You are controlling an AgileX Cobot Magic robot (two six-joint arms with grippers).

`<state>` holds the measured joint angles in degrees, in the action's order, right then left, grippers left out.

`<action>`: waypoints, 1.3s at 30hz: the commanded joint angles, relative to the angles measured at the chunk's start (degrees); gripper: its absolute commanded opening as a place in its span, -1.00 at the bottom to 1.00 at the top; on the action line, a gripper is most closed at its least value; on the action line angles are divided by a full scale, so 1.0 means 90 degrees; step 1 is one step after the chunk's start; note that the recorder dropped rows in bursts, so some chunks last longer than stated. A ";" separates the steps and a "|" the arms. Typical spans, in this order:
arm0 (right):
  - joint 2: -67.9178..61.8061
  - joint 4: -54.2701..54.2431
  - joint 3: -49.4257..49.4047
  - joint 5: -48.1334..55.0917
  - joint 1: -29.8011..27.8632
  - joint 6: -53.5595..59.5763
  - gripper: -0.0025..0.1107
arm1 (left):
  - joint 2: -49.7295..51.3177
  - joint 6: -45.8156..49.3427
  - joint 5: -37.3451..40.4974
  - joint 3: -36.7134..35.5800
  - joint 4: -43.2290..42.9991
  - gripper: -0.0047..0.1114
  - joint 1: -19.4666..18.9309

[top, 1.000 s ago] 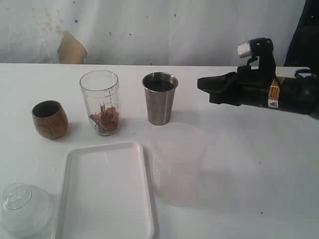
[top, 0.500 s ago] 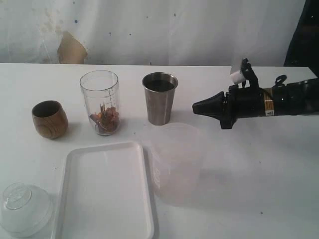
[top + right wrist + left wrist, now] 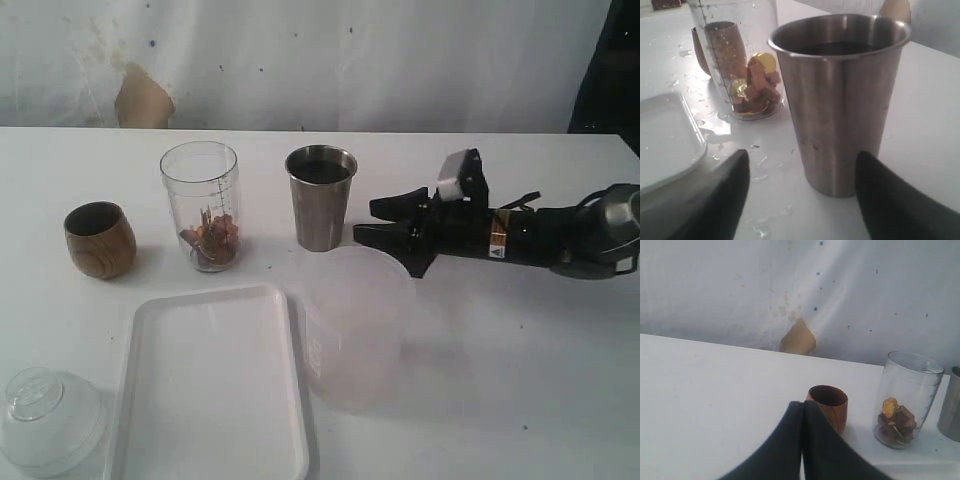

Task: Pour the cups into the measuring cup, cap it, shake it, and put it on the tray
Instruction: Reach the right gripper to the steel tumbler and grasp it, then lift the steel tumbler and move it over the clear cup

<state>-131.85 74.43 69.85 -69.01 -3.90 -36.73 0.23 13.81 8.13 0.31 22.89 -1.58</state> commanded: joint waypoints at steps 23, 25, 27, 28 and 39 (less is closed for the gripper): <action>-0.0836 -0.1652 0.1271 0.0229 0.1004 0.0063 0.42 | -0.0025 -0.0024 -0.0127 -0.0034 0.0052 -0.92 0.0007; -0.0945 -0.1759 0.1399 0.0244 0.1082 0.0063 0.42 | -0.0025 -0.0024 -0.0140 -0.0034 0.0050 -0.92 0.0007; -0.1048 -0.1821 0.1532 0.0259 0.1137 0.0063 0.42 | -0.0025 -0.0024 -0.0140 -0.0034 0.0050 -0.92 0.0007; -0.1085 -0.1822 0.1593 0.0259 0.1154 0.0063 0.42 | -0.0025 -0.0024 -0.0140 -0.0034 0.0050 -0.92 0.0007; -0.1466 -0.2366 0.1964 0.0594 0.1355 0.0090 0.40 | -0.0025 -0.0024 -0.0140 -0.0034 0.0066 -0.92 0.0007</action>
<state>-144.68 55.05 87.16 -64.47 8.04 -36.16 0.23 13.81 7.68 0.31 22.99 -1.58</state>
